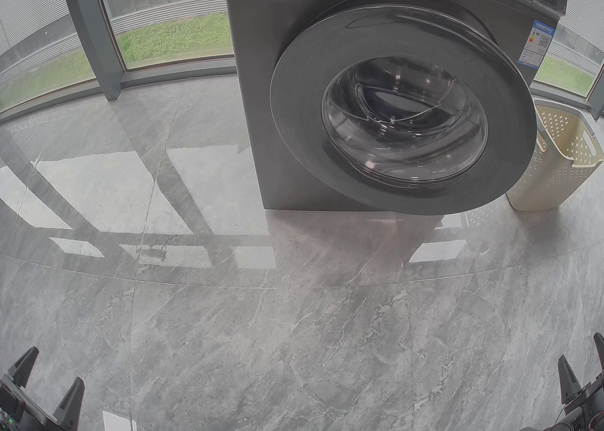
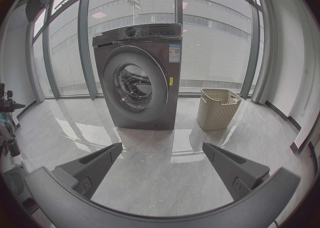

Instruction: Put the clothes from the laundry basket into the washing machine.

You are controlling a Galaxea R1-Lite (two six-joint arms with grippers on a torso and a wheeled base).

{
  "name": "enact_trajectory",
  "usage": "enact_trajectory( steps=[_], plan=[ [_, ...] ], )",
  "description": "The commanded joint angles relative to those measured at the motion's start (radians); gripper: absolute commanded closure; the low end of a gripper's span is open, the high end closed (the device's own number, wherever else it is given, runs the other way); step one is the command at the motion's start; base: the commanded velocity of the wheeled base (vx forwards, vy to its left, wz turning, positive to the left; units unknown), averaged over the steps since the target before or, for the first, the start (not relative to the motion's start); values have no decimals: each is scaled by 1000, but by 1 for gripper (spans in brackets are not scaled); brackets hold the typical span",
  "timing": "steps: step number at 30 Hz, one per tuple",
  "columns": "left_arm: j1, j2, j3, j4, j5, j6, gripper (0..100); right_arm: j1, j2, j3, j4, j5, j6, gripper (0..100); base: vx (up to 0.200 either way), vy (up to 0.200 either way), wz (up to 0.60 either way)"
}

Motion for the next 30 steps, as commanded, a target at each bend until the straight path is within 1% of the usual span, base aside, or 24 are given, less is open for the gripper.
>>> enact_trajectory(
  steps=[1,7,8,9,10,11,12,13,14,15,17,20,25,30],
  plan=[
    [83,-25,59,-3,14,-27,0,0,-16,16,0,0,0,0,0,0,0],
    [99,-25,59,-3,20,-32,0,0,-16,16,0,0,0,0,0,0,0],
    [167,-34,59,-1,18,-29,0,0,-16,16,0,0,0,0,0,0,0],
    [227,-43,59,0,17,-19,0,-2,-16,16,0,1,0,0,0,0,0],
    [260,-51,59,-3,14,-19,0,-2,-16,16,0,0,0,0,0,0,0],
    [260,-51,59,-3,14,-19,0,-2,-16,16,0,0,0,0,0,0,0],
    [233,-49,59,-3,12,-16,0,0,-16,16,0,0,0,0,0,0,0],
    [222,-63,59,13,-2,-3,0,0,-16,16,0,0,0,0,0,0,0],
    [205,-80,59,17,-22,19,0,0,-16,16,0,0,0,0,0,0,0],
    [199,-103,59,23,-57,36,0,0,-16,16,0,0,0,0,0,0,0],
    [199,-109,59,28,-97,57,0,0,-16,16,0,0,0,0,0,0,0],
    [201,-108,59,28,-92,60,0,0,-16,16,0,0,0,0,0,0,0],
    [201,-117,59,28,-91,54,0,0,-16,16,0,0,0,0,0,0,0],
    [201,-117,59,28,-91,56,0,0,-16,16,0,0,0,0,0,0,0]
  ],
)
